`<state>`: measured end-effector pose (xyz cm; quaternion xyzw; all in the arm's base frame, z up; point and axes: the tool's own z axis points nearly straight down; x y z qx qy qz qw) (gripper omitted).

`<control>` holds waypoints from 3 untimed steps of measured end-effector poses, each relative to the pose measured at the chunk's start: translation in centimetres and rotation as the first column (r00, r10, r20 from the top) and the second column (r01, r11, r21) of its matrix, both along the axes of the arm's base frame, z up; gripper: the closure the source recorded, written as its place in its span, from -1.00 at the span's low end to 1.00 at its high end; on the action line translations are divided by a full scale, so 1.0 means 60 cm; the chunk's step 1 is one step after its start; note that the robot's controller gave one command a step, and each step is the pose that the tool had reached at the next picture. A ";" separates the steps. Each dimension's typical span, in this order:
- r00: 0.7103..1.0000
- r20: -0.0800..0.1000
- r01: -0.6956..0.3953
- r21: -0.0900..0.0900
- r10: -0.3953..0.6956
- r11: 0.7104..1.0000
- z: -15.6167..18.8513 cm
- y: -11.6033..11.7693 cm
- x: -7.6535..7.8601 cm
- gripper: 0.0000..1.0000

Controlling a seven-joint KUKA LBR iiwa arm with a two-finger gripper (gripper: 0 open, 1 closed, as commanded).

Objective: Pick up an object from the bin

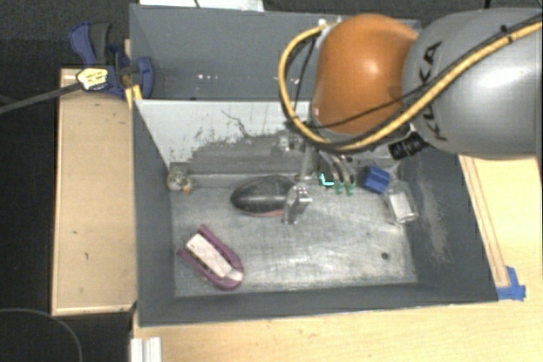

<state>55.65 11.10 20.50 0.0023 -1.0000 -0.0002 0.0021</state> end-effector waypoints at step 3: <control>0.992 0.007 0.125 0.000 -0.125 0.992 -0.170 -0.004 0.028 -1.00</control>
Offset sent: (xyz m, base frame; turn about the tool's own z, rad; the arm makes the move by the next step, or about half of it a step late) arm 0.0263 -0.0064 -0.1350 0.1666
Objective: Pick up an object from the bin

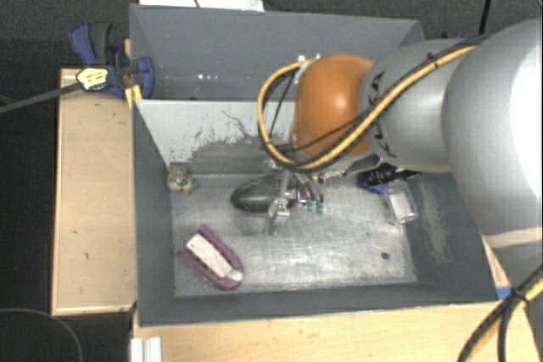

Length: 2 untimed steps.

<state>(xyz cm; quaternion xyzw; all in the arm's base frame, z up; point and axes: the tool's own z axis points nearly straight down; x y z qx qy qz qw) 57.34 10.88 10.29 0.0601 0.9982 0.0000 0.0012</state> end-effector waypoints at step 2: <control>0.992 -0.001 0.128 0.002 -0.128 0.992 -0.051 -0.011 0.009 -1.00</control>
Offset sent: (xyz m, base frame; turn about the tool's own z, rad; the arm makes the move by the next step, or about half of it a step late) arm 0.0038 -0.0067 -0.0329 0.1292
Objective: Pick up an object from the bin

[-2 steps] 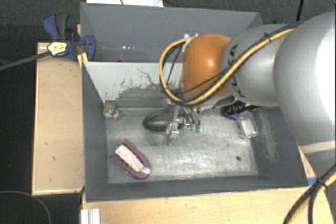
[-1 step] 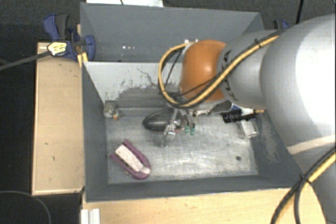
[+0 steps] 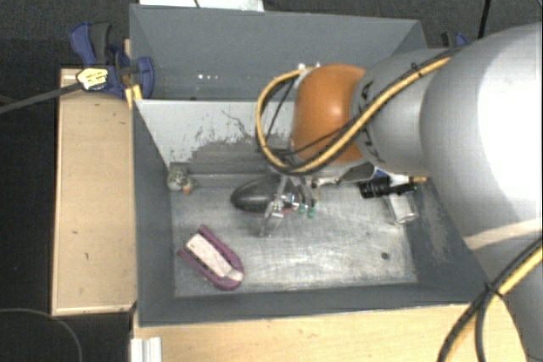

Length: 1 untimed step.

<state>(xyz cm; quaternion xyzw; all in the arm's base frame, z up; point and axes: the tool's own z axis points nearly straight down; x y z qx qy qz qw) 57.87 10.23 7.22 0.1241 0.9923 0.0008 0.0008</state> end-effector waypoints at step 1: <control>1.000 0.000 0.001 0.001 -0.001 1.000 0.002 0.001 0.001 1.00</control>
Offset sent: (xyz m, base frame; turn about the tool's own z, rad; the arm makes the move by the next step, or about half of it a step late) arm 0.0000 0.0000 0.0000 0.0000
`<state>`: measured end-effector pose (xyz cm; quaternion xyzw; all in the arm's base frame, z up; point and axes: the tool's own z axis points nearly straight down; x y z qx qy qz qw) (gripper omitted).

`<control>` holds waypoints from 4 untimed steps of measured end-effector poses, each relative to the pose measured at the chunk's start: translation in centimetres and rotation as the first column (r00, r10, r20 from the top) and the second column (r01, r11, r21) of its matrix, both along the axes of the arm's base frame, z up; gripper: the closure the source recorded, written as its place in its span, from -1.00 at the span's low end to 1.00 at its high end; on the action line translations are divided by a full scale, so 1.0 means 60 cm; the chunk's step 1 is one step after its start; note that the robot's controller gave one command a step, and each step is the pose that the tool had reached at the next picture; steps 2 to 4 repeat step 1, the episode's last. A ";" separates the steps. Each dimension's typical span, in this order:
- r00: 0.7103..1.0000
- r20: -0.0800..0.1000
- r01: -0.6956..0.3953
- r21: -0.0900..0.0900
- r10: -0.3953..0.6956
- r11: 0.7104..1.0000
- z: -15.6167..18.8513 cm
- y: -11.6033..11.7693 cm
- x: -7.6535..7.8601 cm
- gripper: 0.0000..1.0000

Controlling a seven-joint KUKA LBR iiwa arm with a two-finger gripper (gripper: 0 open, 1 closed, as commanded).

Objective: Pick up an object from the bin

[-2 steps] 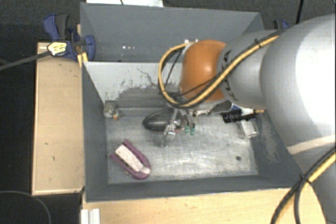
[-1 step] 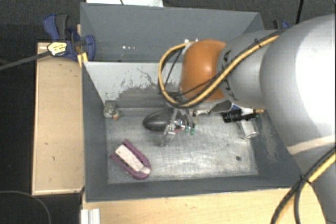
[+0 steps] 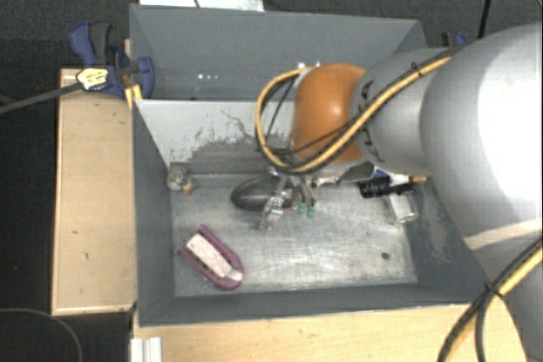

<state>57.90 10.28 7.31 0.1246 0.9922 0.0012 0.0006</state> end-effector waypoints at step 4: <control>1.000 0.005 -0.002 0.000 0.002 1.000 0.107 0.001 0.003 1.00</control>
Offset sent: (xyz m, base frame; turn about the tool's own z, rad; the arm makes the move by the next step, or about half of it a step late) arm 0.0000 0.0002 0.0601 0.0000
